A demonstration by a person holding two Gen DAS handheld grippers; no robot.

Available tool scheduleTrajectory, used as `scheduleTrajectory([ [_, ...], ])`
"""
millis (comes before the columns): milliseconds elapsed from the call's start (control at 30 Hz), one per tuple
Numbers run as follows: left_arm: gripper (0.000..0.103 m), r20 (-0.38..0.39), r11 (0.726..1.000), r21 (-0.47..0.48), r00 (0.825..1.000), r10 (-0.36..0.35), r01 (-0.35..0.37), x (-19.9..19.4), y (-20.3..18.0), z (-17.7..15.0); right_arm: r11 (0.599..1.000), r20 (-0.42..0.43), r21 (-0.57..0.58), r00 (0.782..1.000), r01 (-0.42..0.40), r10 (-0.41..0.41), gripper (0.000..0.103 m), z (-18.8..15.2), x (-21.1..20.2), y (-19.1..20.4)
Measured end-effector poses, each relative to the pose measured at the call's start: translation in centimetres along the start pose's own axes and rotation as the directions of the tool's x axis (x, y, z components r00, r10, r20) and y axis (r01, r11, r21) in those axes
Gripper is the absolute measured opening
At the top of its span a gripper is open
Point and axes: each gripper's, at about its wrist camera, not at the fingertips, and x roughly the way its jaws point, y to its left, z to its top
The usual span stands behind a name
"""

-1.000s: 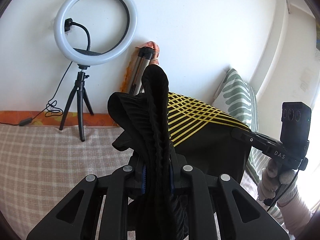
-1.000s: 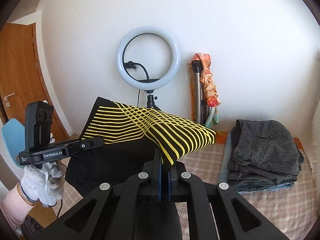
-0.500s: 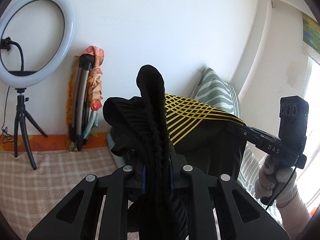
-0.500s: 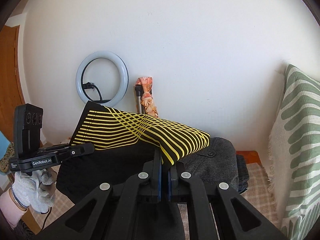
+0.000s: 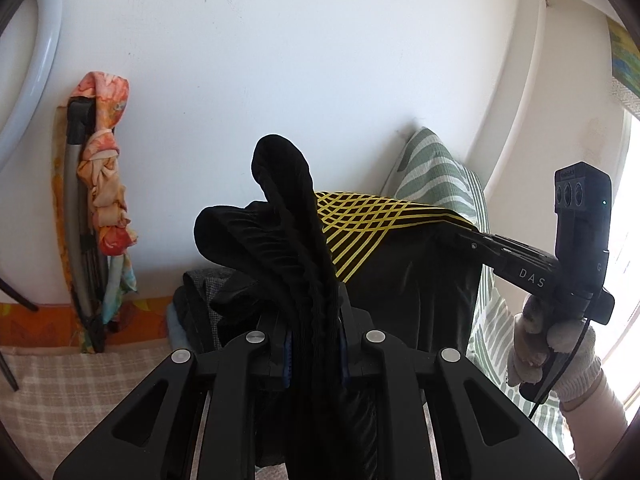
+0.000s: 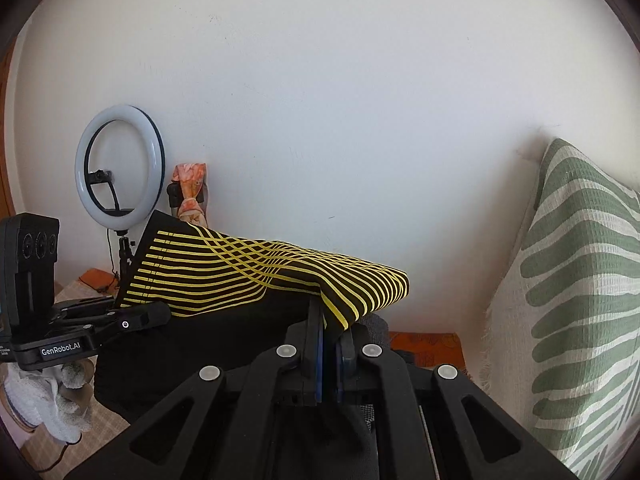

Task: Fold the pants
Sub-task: 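Lift the folded pants with both grippers and carry them toward the clothes stack, then lower the folded pants onto the stack of folded clothes with both grippers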

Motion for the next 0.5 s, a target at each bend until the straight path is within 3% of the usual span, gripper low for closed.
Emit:
scheduleTrajectory([
  [267,0.015,-0.051,0.998,-0.038,0.998,0.042,-0.044,6.5,3.4,-0.3,0.999,-0.059,0.023,0.998,-0.03,0.031,0.002,-0.4,8.1,-3.0],
  [500,0.014,-0.121,0.996,-0.06,0.991,0.058,-0.065,9.6,5.7,-2.3,0.998,-0.145,0.039,0.988,-0.048,0.053,0.002,-2.4,13.8,-4.4],
])
